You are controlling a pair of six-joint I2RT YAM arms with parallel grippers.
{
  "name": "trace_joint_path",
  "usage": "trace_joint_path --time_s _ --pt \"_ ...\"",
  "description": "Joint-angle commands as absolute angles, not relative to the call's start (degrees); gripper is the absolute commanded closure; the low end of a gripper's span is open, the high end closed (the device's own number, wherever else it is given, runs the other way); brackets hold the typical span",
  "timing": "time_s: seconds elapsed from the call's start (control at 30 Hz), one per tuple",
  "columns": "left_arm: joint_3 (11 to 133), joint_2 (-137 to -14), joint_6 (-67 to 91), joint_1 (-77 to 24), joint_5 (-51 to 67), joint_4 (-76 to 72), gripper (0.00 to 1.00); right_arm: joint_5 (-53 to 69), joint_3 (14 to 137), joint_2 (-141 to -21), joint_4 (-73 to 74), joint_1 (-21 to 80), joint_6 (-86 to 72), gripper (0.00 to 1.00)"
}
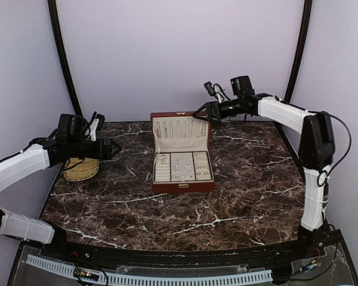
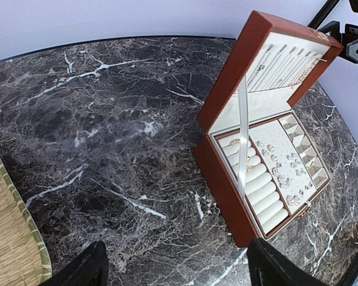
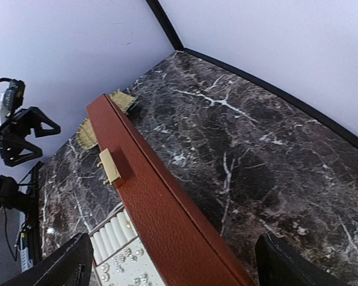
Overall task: Organize the mixed jewelry
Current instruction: Close the box lid on the jewelry box, then press the box lid onto the jewelry box.
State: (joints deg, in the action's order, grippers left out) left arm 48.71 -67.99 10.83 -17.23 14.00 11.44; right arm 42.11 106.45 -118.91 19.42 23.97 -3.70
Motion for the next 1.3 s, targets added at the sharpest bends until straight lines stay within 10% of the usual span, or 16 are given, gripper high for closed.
trace_joint_path --time_s 0.0,0.3,0.8,1.27 --pt "49.33 -65.92 10.24 -16.96 13.91 11.16 0.17 52.43 103.82 -113.95 23.09 26.76 -2.54 0.04" --pt "48.81 -65.32 10.37 -16.96 15.55 10.05 0.17 48.32 90.69 -105.01 27.70 32.20 -1.87 0.06" --pt "51.61 -69.97 9.85 -31.74 15.19 7.60 0.29 -3.66 78.80 -94.81 32.06 47.01 -22.22 0.20" --pt "61.25 -89.40 13.31 -46.78 10.48 1.89 0.40 -11.53 77.75 -99.45 31.92 54.26 -29.72 0.24"
